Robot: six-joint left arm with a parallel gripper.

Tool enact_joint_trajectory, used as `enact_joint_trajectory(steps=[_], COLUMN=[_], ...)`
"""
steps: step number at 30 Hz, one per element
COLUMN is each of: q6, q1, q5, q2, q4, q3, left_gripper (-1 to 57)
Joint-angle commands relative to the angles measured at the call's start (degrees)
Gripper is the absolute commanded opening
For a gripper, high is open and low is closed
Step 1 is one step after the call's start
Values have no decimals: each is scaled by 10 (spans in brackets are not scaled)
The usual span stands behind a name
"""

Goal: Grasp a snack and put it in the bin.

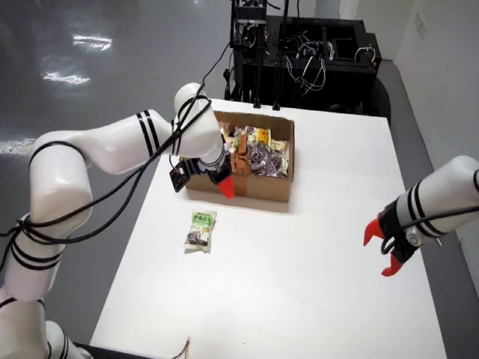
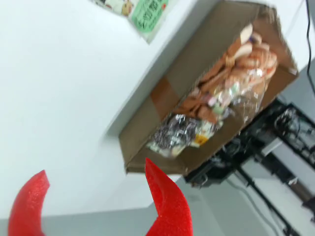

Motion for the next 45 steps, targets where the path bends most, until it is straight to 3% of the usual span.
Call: enact_joint_trajectory(steps=[1,8,21,27,45], q6=[-7,-7,-7,-7,-7], q1=[12,40,96,118,152], q5=[7,16,19,21,28], q2=[14,38,143,186,229], q4=[1,-1,-6,-8,-8], q3=[14,24,-39,-63,-60], left_gripper=[413,458,476,529,567])
